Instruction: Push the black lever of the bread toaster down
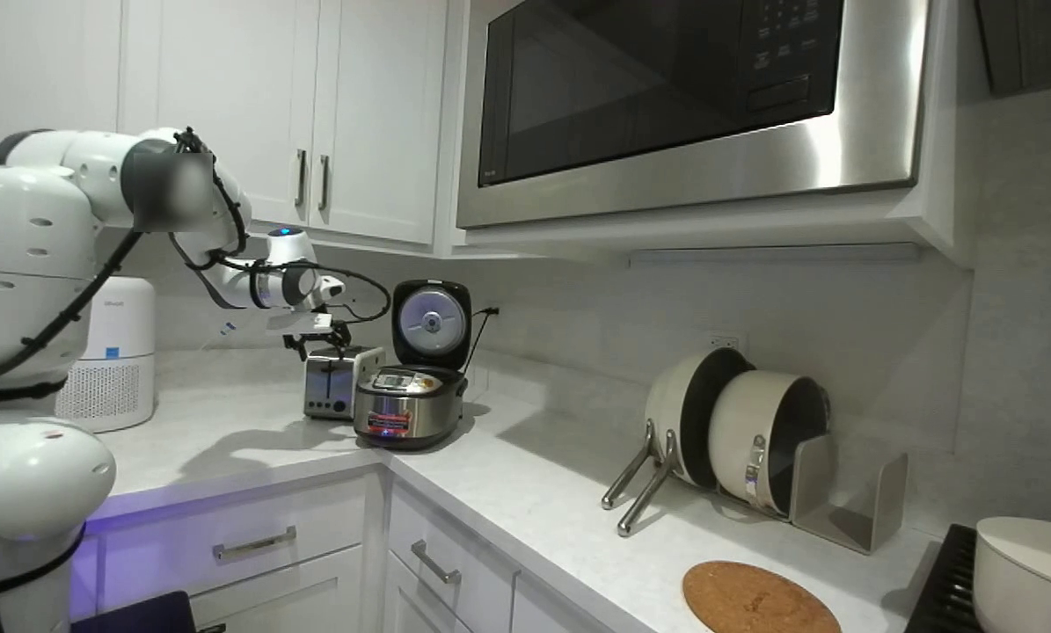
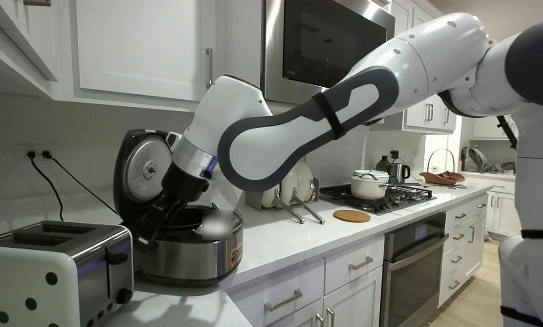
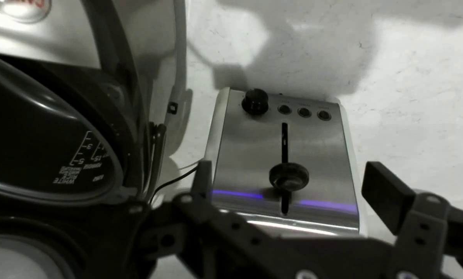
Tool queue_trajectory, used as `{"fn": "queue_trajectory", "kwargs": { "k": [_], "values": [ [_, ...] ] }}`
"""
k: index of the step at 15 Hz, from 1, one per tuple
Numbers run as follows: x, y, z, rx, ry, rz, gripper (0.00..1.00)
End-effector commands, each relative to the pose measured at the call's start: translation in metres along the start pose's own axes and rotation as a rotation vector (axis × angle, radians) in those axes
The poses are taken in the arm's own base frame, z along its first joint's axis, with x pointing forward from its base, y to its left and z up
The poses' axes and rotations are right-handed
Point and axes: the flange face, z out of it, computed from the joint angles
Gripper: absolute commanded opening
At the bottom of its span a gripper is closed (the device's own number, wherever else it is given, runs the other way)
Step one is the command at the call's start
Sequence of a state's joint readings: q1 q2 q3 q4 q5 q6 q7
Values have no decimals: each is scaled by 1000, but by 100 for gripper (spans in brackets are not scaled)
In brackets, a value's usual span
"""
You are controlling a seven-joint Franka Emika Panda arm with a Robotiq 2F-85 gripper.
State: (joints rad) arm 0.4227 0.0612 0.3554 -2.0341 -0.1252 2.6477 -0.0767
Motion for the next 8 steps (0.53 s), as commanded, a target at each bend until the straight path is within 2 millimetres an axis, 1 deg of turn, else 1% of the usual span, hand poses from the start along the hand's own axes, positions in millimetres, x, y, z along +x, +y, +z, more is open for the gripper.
{"fn": "queue_trajectory", "kwargs": {
  "k": [1,2,3,7,8],
  "values": [
    [23,0,10,7,27,23,72],
    [27,0,11,9,30,24,65],
    [29,0,13,11,33,24,56],
    [37,1,15,14,46,26,27],
    [39,2,16,15,48,27,18]
  ]
}}
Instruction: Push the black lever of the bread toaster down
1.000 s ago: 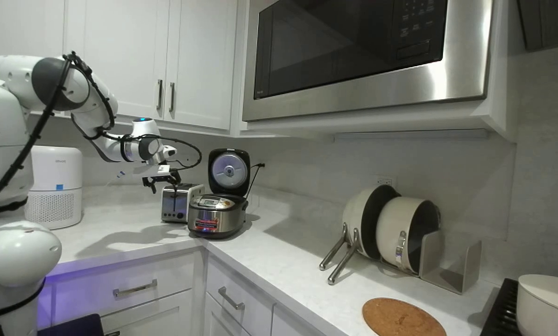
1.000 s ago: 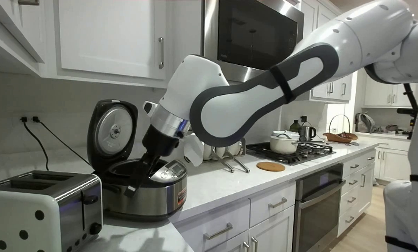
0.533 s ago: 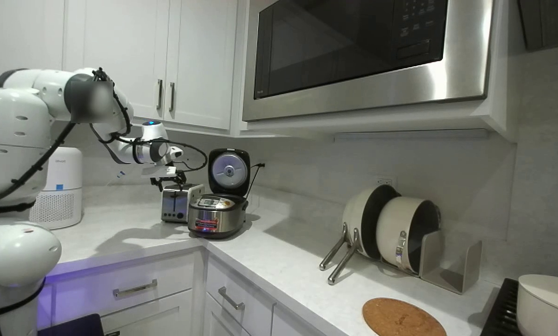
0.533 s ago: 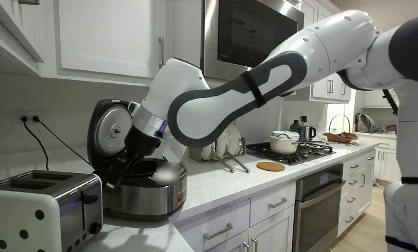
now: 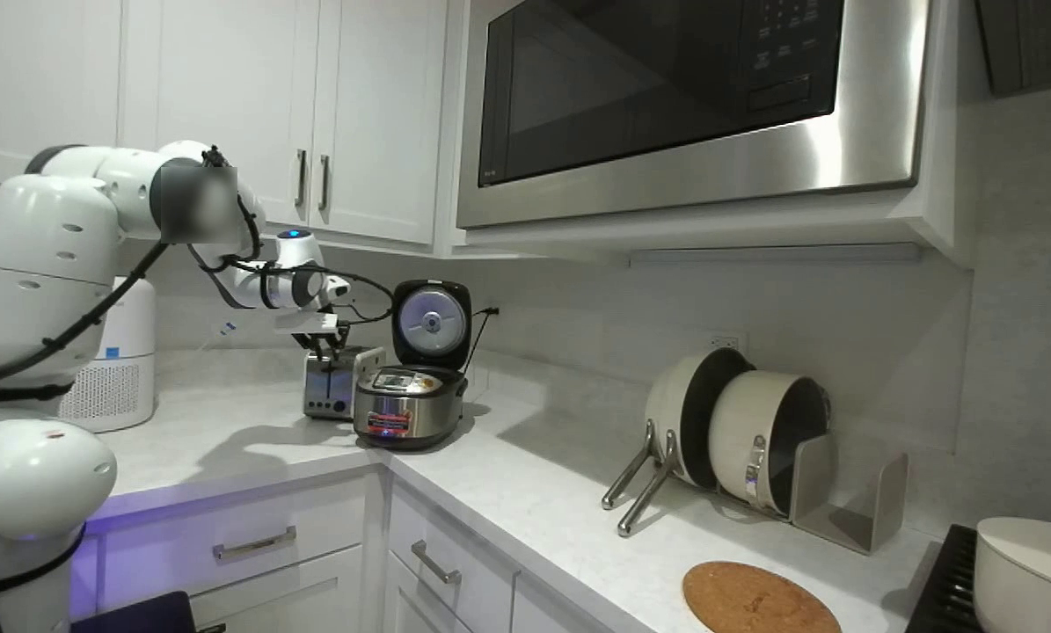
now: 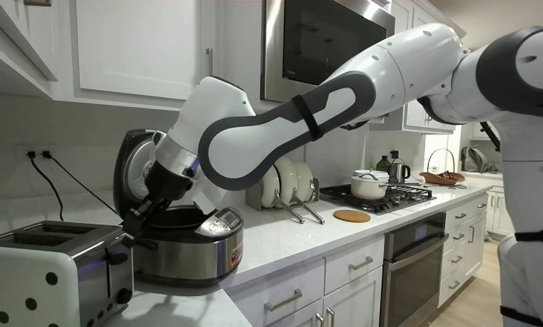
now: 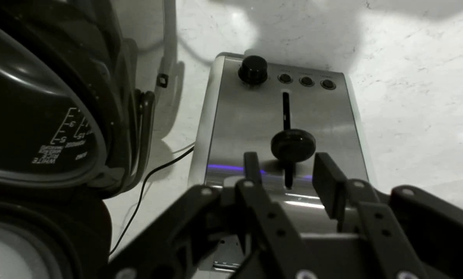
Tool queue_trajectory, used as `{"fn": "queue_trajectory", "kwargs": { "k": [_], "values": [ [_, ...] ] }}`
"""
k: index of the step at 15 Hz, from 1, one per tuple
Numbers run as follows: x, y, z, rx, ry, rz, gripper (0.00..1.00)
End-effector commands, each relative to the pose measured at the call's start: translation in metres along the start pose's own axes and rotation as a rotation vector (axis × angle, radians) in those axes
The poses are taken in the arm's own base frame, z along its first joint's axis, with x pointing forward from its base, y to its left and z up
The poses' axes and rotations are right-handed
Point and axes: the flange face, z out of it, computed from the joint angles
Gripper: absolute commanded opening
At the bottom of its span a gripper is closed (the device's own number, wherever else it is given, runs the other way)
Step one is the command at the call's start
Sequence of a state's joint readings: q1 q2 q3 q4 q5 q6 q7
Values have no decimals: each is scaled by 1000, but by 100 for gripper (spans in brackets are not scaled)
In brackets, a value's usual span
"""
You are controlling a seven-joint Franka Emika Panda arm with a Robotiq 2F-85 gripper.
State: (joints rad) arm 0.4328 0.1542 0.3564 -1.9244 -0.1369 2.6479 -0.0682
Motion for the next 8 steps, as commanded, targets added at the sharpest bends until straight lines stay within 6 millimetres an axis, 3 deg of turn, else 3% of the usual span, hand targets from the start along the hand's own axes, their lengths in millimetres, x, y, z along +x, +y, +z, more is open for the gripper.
{"fn": "queue_trajectory", "kwargs": {
  "k": [1,3,8],
  "values": [
    [14,-2,1,-6,24,16,11],
    [16,-3,3,0,25,16,0],
    [15,-10,14,14,16,5,0]
  ]
}}
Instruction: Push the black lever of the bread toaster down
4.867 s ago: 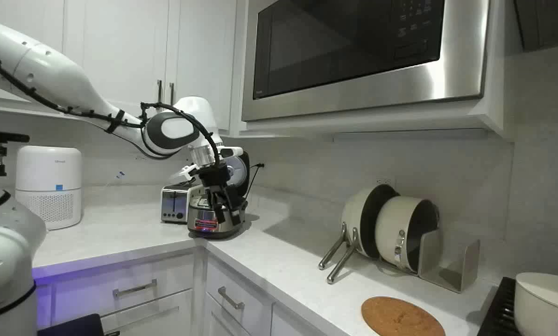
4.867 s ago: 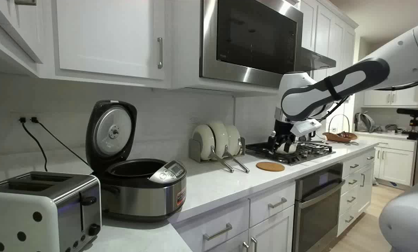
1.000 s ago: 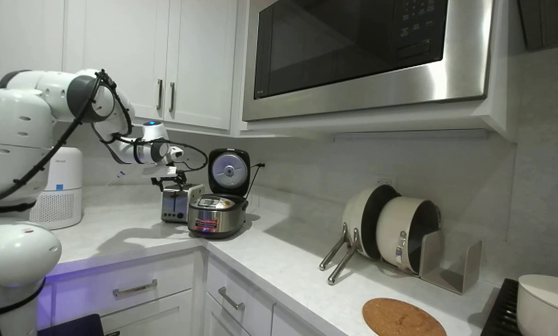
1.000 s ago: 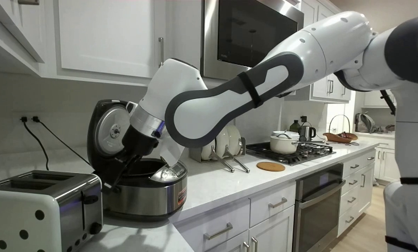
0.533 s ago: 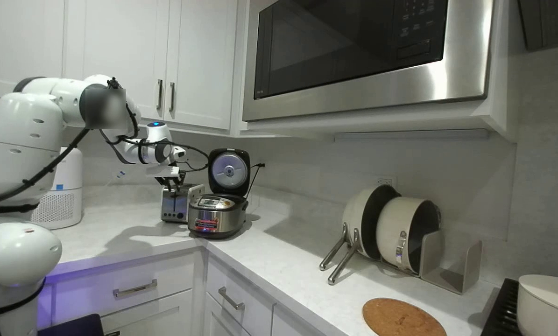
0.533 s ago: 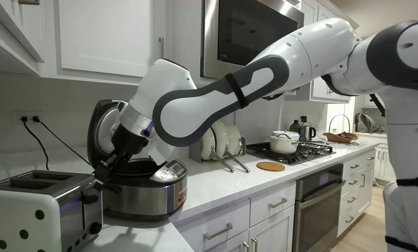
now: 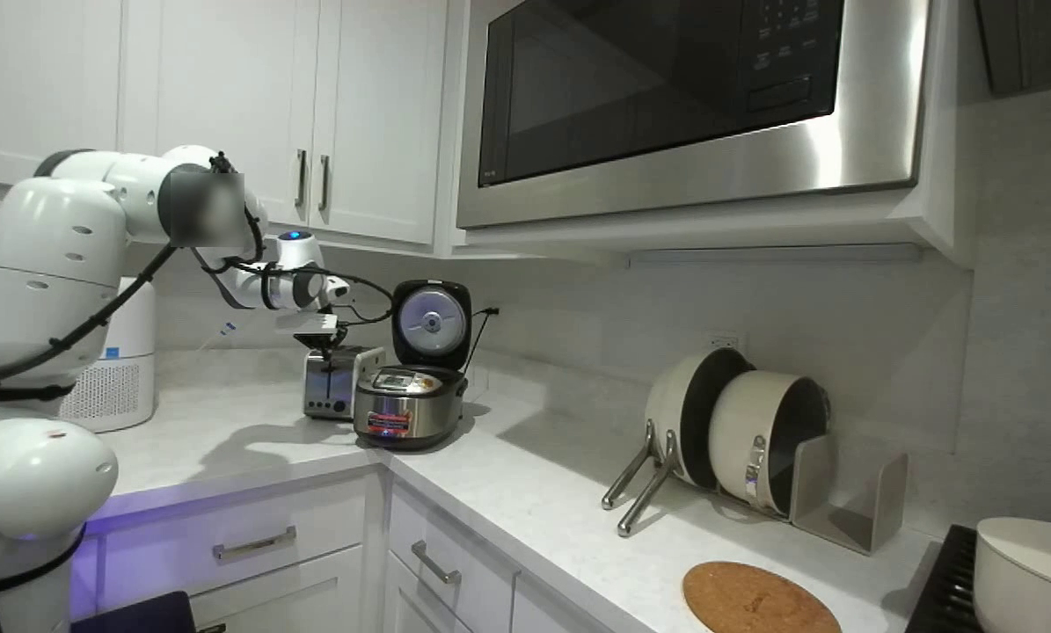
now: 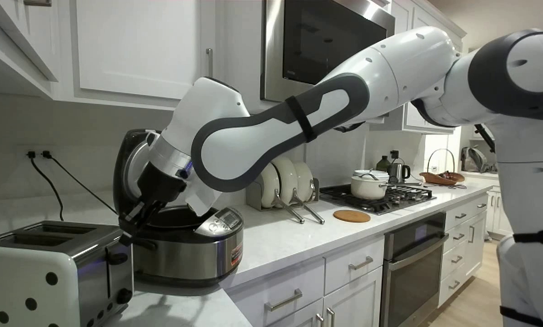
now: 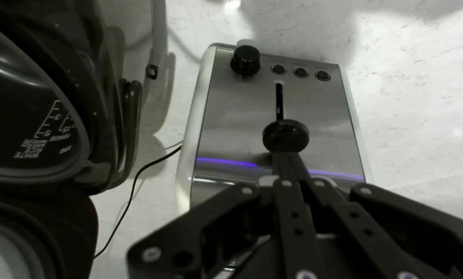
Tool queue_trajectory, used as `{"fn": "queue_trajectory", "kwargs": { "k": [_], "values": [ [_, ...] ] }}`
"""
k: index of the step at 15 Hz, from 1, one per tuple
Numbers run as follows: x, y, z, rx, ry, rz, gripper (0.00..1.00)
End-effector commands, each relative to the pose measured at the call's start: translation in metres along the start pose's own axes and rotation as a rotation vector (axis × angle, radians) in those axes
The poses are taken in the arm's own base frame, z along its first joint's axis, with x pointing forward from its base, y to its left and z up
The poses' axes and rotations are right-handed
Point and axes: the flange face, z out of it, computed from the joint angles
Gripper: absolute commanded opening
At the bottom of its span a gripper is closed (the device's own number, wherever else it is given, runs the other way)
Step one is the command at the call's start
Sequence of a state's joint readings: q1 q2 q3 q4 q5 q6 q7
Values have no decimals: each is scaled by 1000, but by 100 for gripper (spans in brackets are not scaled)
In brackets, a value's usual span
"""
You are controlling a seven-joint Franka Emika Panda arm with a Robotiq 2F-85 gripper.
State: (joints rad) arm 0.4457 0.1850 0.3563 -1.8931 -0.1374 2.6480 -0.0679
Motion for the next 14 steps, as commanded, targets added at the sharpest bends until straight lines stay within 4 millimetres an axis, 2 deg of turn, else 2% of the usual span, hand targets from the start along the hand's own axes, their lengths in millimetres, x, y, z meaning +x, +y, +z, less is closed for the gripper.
{"fn": "queue_trajectory", "kwargs": {
  "k": [1,14],
  "values": [
    [8,-7,10,3,7,6,0],
    [12,-7,29,21,10,3,0]
  ]
}}
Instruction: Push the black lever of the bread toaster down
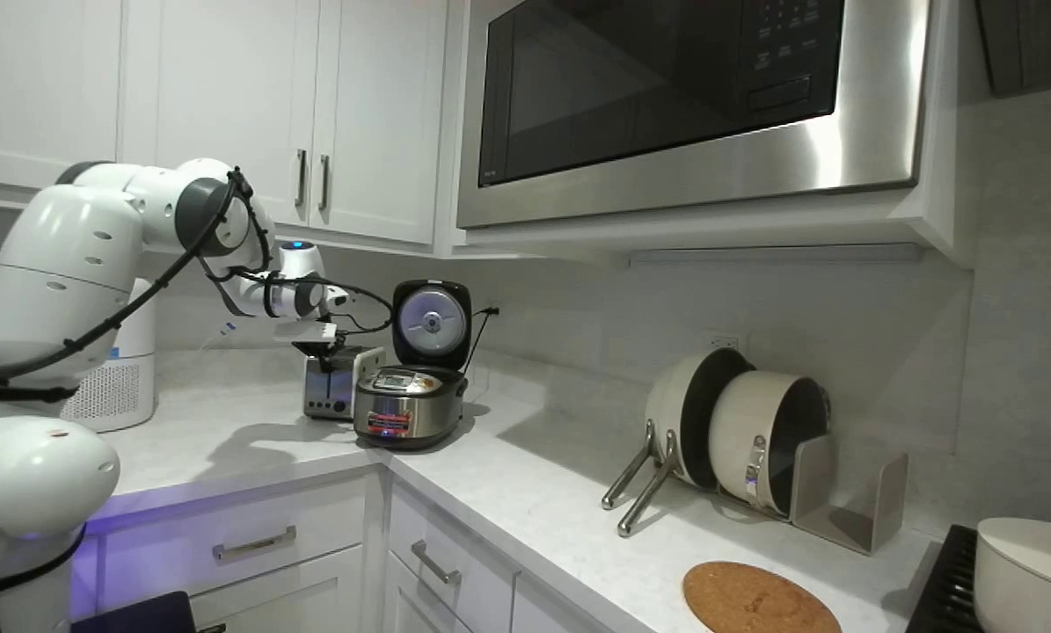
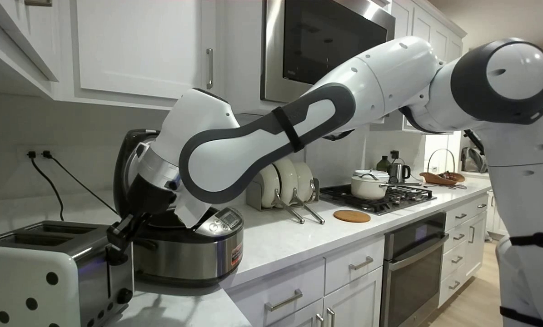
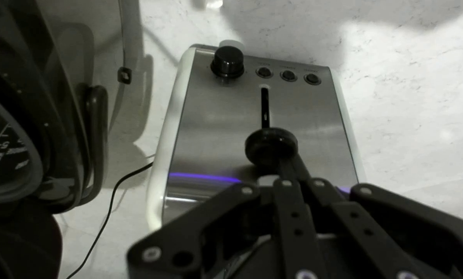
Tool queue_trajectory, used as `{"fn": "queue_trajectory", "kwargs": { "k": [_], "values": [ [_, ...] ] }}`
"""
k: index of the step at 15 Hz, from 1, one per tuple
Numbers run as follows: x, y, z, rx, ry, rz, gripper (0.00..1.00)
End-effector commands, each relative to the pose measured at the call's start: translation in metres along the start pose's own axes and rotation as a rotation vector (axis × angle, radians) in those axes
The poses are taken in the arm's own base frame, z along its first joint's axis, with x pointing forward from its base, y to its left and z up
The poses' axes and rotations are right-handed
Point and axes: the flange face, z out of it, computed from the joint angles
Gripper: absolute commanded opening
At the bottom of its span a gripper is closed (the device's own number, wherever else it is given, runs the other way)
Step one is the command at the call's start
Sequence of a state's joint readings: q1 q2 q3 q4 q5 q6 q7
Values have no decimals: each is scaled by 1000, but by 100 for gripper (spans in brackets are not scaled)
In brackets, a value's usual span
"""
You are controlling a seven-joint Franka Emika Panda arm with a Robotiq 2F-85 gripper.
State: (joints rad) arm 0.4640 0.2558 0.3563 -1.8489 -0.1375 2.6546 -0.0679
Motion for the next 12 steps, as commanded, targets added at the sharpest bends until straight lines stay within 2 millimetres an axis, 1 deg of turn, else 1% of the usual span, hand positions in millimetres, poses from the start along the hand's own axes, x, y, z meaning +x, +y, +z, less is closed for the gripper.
{"fn": "queue_trajectory", "kwargs": {
  "k": [1,3,12],
  "values": [
    [9,1,4,-11,22,1,0],
    [9,3,6,-11,21,4,0],
    [0,6,28,-18,-12,-9,0]
  ]
}}
